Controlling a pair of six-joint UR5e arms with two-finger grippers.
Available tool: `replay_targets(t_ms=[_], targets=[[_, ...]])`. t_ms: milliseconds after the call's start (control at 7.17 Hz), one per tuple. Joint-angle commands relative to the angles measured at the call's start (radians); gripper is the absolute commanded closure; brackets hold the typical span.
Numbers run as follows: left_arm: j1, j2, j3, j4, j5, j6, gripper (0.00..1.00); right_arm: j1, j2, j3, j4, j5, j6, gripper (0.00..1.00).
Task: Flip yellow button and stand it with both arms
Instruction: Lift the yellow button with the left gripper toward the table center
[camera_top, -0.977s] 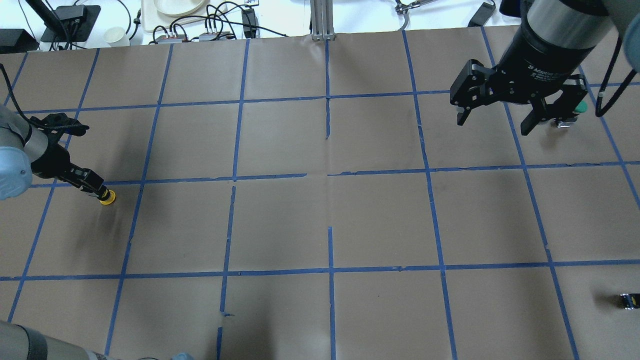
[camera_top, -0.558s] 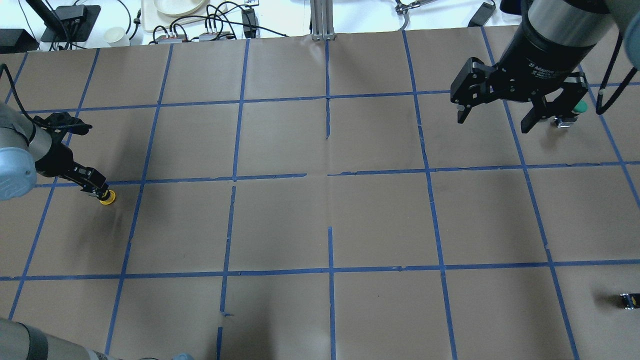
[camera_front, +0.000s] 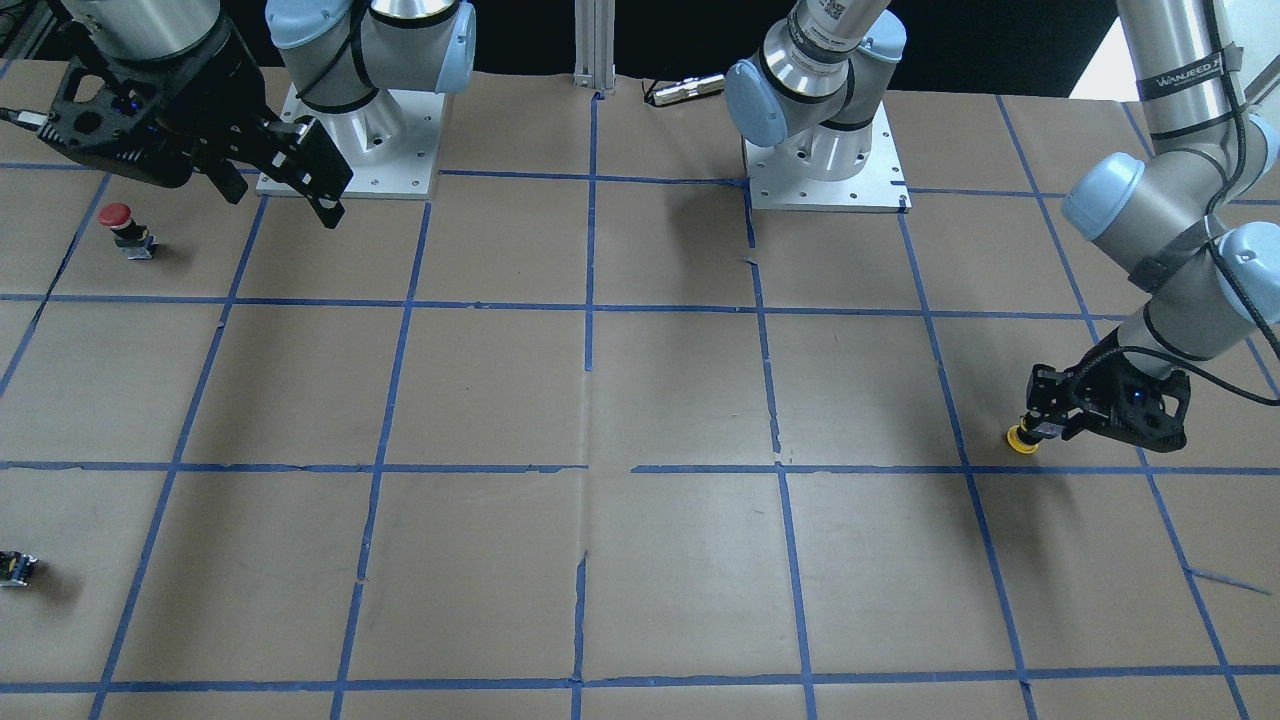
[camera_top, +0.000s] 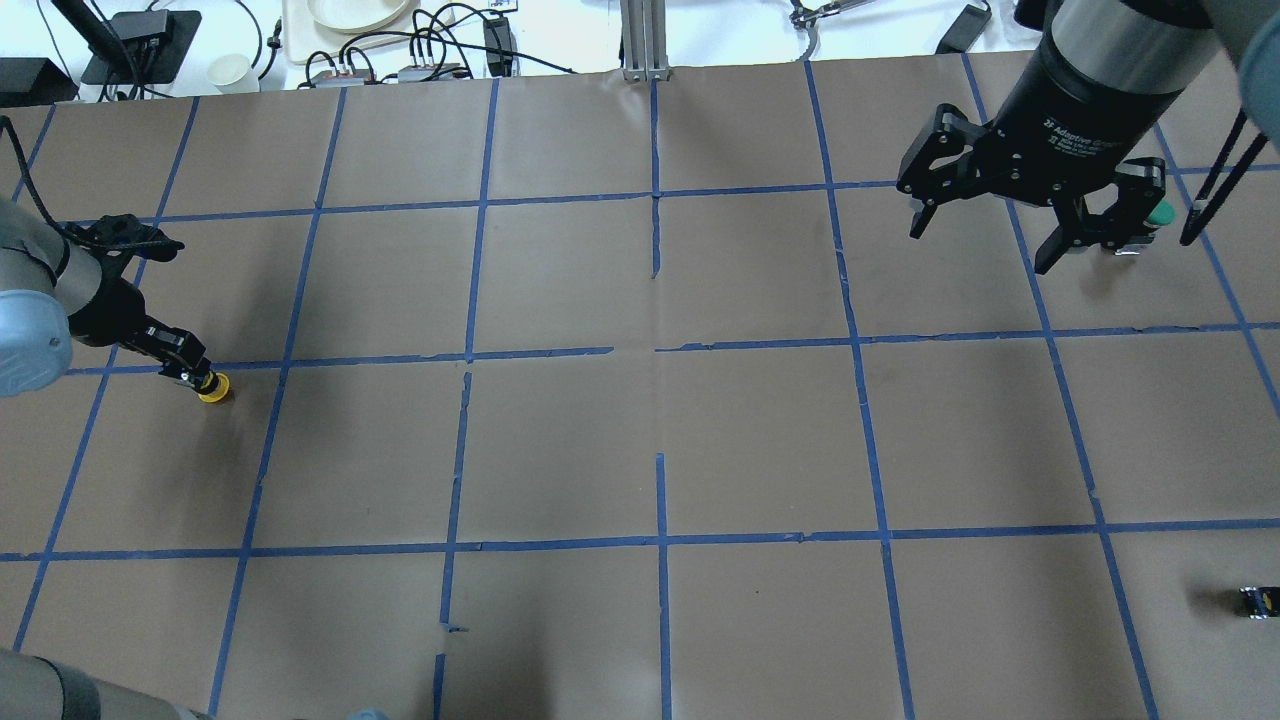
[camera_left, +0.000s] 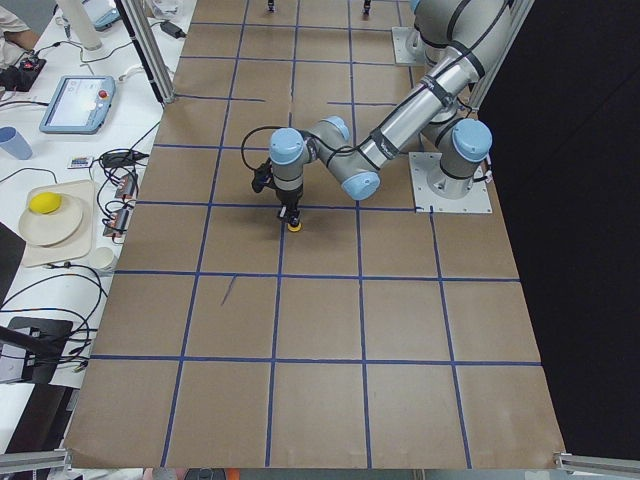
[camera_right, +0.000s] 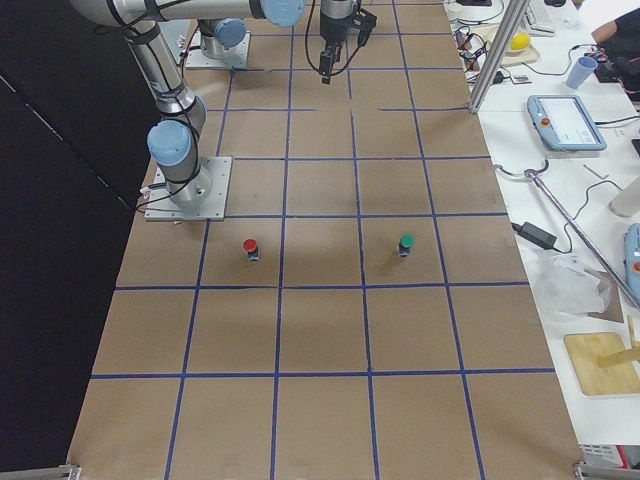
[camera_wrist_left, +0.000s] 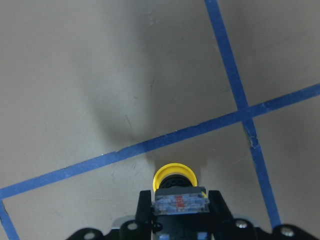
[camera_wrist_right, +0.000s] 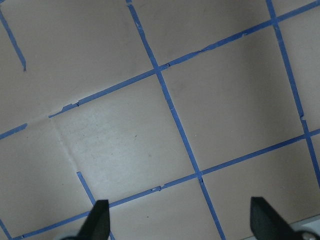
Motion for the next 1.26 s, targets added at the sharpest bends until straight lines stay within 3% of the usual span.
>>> replay_targets(t_ms=[0, 140, 279, 419, 698, 1116], targets=[[-0.095, 0.118, 0.000, -0.111, -0.029, -0.034, 0.82, -0.011, -0.001, -0.001, 0.004, 0.003, 0.022, 0.00], [-0.165, 0.178, 0.002, -0.190, -0.071, -0.219, 0.82, -0.013, -0.001, -0.003, 0.004, 0.047, 0.057, 0.00], [-0.222, 0.218, 0.009, -0.254, -0.176, -0.282, 0.82, -0.018, 0.001, -0.010, 0.002, 0.127, 0.124, 0.00], [-0.270, 0.223, 0.057, -0.349, -0.307, -0.298, 0.85, -0.022, 0.001, -0.012, -0.004, 0.235, 0.216, 0.00], [-0.330, 0.233, 0.153, -0.582, -0.542, -0.319, 0.91, -0.024, 0.015, -0.010, -0.015, 0.369, 0.336, 0.00], [-0.405, 0.282, 0.164, -0.669, -0.861, -0.489, 0.97, -0.039, 0.016, 0.000, -0.009, 0.507, 0.359, 0.00]])
